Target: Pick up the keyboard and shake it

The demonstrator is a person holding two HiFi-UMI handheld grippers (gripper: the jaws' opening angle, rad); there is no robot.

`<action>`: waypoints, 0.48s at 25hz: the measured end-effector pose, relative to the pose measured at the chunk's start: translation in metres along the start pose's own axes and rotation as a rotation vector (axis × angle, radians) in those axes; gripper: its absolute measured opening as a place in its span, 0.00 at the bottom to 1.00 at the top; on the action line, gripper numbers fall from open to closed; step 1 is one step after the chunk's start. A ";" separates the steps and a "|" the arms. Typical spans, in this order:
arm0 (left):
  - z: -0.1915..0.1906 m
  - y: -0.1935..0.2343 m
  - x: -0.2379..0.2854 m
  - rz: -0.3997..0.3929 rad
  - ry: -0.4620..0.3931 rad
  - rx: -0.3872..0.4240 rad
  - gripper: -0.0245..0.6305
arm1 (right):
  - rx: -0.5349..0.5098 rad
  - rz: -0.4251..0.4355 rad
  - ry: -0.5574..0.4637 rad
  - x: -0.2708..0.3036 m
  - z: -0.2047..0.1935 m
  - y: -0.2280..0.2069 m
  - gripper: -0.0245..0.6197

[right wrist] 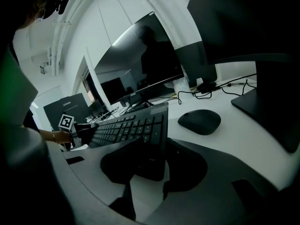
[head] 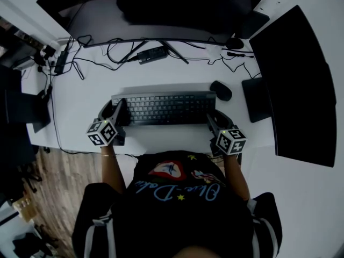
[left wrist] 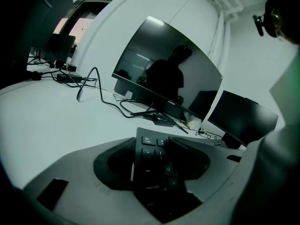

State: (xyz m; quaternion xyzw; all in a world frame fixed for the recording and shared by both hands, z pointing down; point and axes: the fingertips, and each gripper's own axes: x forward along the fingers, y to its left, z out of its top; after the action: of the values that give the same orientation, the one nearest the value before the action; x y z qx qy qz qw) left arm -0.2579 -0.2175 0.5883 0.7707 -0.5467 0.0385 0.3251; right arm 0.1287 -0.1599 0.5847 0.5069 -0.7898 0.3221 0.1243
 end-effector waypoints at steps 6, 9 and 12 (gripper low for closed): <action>-0.012 0.004 0.003 0.028 0.048 0.008 0.34 | 0.043 -0.010 0.074 0.006 -0.016 -0.005 0.24; -0.014 0.005 0.005 0.047 0.062 0.017 0.34 | 0.058 -0.012 0.106 0.010 -0.022 -0.007 0.24; -0.016 0.007 0.007 0.064 0.078 0.032 0.35 | 0.071 -0.018 0.126 0.011 -0.027 -0.007 0.24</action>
State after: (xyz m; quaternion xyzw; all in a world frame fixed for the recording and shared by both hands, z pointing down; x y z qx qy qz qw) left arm -0.2564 -0.2160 0.6069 0.7557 -0.5574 0.0879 0.3324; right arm 0.1266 -0.1531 0.6135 0.4968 -0.7639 0.3802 0.1585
